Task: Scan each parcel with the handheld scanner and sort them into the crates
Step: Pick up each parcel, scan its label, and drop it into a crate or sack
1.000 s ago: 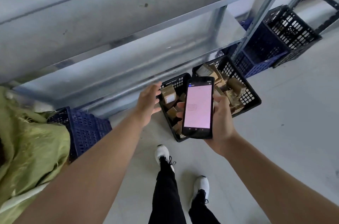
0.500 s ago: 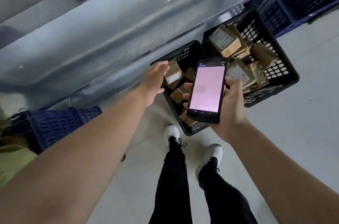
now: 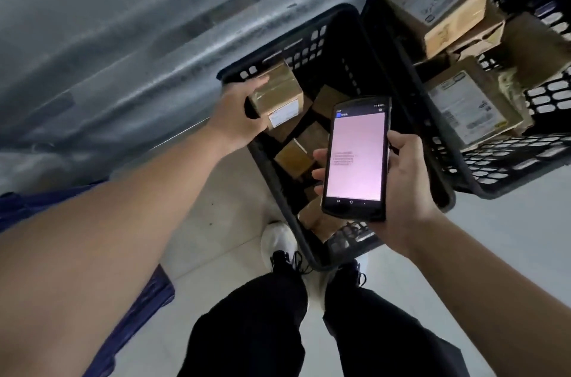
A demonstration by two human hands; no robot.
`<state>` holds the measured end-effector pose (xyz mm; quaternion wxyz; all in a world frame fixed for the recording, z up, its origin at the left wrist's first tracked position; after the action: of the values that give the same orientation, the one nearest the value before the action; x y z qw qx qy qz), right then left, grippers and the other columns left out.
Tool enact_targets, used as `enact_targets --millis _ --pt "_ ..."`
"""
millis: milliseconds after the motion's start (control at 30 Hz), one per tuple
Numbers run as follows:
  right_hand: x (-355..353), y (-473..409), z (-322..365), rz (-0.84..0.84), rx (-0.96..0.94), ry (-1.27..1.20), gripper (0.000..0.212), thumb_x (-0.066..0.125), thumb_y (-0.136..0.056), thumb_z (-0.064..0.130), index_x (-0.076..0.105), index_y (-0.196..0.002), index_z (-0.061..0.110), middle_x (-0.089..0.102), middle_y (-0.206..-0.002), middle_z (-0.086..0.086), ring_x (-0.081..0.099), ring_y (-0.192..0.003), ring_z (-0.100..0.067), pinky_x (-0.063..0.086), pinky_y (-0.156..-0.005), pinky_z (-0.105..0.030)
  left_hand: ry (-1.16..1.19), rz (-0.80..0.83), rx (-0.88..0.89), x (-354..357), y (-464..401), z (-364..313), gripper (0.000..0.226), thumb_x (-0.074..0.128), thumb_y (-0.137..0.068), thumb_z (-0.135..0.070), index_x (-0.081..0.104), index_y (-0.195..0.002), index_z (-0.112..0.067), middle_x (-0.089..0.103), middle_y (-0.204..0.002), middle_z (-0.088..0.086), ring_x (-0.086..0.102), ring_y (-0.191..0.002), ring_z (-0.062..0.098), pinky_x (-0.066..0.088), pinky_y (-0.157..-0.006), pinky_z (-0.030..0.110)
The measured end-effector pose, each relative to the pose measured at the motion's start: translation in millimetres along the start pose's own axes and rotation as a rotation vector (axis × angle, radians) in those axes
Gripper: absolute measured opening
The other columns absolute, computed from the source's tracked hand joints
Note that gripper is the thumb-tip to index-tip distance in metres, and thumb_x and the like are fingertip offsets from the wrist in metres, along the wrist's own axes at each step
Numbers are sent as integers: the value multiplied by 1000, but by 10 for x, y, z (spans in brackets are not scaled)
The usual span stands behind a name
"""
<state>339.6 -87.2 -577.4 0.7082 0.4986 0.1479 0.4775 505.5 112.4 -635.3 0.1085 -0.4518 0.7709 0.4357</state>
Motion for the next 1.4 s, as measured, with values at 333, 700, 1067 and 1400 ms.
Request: enact_targets --millis 333,700,1067,1400 --pt "-185 -854 -15 56 -60 17 70 19 -107 50 66 -135 6 67 -129 -34 67 -98 -42 58 -94 -55 -272 18 94 365 -854 325 81 76 -93 -20 36 -155 -54 25 -149 6 37 -127 21 36 -105 29" --pt "114 467 121 49 -4 -91 70 22 -106 49 66 -134 3 70 -125 -32 68 -101 -43 52 -97 -61 102 37 109 -400 59 -480 65 60 -97 -56 26 -150 -74 31 -159 13 38 -147 34 26 -126 57" --pt "721 2690 1145 154 -89 -133 68 22 -104 45 67 -128 -1 69 -122 -35 65 -98 -42 59 -82 -50 201 81 187 -1556 1572 -1865 51 51 -96 -64 41 -146 -72 42 -154 11 44 -143 29 37 -121 60" --pt "826 4470 1979 324 -251 -5 69 19 -105 45 61 -138 1 70 -126 -31 64 -98 -40 55 -89 -49 418 -114 402 -2406 3577 -3455 47 44 -114 -30 43 -151 -59 45 -154 -6 53 -126 -7 55 -100 20"
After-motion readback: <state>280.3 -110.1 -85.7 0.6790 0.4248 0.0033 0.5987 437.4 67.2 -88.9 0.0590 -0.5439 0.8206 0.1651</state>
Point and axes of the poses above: each hand's wrist, its own y-axis away from the middle knuckle, its own x-axis out of the palm, z = x × y, the point moved 10 cm from there along -y, towards the middle knuckle
